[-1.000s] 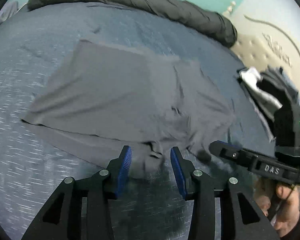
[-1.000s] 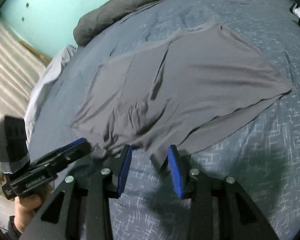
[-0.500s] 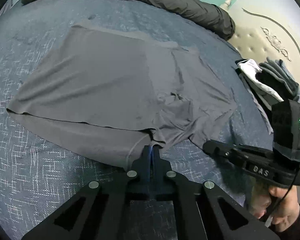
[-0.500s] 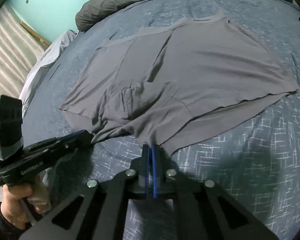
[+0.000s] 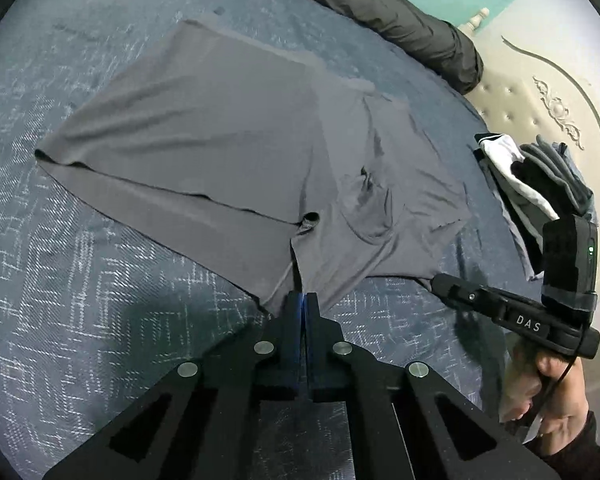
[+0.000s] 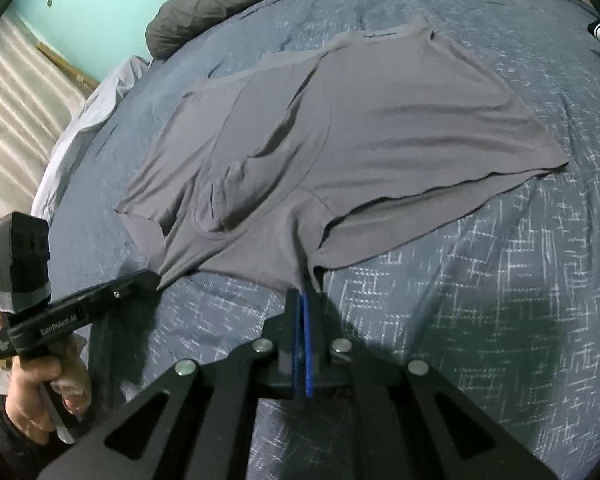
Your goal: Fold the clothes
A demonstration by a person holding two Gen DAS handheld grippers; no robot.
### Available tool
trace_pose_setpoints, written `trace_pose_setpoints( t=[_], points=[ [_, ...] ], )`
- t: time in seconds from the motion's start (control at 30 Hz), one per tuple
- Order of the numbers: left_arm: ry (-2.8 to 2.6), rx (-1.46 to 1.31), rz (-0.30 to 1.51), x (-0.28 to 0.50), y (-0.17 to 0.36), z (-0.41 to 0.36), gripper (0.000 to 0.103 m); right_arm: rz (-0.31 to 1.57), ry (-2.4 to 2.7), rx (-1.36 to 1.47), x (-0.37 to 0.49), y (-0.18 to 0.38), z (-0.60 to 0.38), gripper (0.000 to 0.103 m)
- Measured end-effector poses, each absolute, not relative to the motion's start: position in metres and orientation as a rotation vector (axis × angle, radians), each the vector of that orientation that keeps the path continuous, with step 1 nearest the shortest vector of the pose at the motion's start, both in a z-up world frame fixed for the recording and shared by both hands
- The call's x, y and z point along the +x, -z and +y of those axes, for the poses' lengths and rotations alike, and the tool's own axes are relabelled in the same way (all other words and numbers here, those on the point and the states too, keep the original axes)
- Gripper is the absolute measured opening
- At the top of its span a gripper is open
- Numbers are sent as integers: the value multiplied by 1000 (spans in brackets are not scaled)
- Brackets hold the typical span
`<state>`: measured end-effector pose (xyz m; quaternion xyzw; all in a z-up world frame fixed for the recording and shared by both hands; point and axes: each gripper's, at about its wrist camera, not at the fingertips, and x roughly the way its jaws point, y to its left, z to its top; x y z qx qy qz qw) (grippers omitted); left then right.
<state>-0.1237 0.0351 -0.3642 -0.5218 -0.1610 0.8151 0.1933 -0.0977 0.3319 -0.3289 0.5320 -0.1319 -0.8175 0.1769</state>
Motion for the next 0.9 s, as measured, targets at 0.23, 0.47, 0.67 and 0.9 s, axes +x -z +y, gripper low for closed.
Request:
trace_pose_setpoints(
  t=[0.23, 0.47, 0.67, 0.9],
  points=[
    [-2292, -1492, -442, -126, 368, 39, 1, -346, 2304, 1509, -100, 332, 326, 2],
    [-2314, -1492, -479, -128, 359, 28, 12, -323, 2287, 1543, -102, 327, 327, 12],
    [-2421, -1418, -552, -134, 337, -6, 41, -430, 2342, 1447, -100, 303, 345, 14],
    [-2597, -1431, -671, -151, 343, -68, 41, -598, 2392, 1379, -108, 310, 362, 16]
  ],
)
